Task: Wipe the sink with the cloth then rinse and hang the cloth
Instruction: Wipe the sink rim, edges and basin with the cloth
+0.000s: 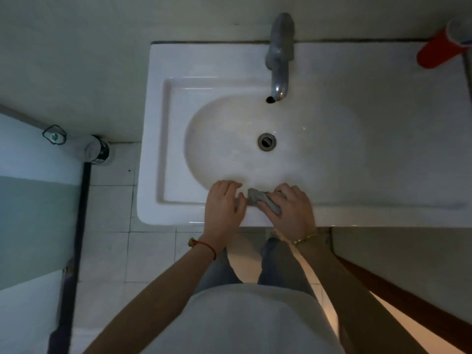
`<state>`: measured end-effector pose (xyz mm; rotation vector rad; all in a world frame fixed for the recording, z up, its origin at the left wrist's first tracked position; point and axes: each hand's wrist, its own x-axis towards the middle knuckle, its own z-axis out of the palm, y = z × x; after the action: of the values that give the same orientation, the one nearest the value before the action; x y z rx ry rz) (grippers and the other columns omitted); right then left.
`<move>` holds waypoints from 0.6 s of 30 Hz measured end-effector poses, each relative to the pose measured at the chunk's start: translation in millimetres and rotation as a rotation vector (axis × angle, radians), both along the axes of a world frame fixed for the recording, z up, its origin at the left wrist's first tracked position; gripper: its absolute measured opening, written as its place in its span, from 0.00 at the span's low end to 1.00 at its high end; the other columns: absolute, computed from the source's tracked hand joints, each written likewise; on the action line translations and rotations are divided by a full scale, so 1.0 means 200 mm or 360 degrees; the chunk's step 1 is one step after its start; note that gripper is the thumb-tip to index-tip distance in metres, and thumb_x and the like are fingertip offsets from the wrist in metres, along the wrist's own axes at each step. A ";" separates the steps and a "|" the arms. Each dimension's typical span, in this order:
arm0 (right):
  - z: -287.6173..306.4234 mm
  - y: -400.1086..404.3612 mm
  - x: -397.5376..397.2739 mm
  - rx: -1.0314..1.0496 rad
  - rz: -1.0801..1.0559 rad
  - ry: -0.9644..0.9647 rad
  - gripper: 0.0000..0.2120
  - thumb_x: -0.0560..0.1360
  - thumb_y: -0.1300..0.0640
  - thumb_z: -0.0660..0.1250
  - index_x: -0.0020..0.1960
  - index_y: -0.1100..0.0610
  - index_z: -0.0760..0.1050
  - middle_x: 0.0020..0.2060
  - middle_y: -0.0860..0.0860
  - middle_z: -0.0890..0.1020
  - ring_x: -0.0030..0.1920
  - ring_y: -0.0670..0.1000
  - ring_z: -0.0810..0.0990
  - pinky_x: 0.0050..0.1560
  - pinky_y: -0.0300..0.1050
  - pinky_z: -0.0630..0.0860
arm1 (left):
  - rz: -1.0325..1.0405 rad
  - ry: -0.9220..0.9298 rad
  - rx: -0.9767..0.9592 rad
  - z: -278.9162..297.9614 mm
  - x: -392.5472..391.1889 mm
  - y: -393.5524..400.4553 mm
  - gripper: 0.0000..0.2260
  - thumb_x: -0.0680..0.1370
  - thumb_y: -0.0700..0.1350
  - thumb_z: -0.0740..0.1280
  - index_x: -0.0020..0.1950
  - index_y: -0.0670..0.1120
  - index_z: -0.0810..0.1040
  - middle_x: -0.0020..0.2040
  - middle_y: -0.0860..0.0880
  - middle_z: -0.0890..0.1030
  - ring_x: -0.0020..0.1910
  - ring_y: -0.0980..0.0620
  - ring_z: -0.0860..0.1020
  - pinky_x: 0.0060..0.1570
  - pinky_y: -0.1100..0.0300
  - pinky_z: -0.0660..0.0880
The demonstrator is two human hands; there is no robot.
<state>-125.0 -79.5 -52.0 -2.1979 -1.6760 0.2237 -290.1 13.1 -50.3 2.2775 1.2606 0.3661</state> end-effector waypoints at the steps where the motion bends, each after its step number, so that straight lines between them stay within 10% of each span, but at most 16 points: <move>1: 0.00 -0.07 0.12 0.0006 -0.0017 -0.0032 0.19 0.78 0.42 0.62 0.42 0.55 0.81 0.40 0.52 0.77 0.38 0.53 0.74 0.38 0.48 0.72 | 0.0041 0.0013 -0.0009 0.01 0.05 -0.03 0.10 0.77 0.43 0.66 0.56 0.42 0.81 0.52 0.46 0.82 0.54 0.48 0.77 0.62 0.62 0.67; 18: 0.07 -0.16 0.40 0.0050 0.0262 -0.0005 0.12 0.76 0.47 0.67 0.43 0.55 0.82 0.36 0.51 0.78 0.36 0.51 0.73 0.37 0.47 0.73 | 0.0255 0.0100 -0.0013 0.05 0.22 -0.15 0.14 0.75 0.45 0.60 0.45 0.40 0.83 0.41 0.46 0.83 0.43 0.49 0.78 0.48 0.59 0.74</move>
<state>-44.5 -112.4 -38.6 -2.0396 -1.8511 0.2351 -246.7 -16.5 -39.3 2.2026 1.4787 0.3476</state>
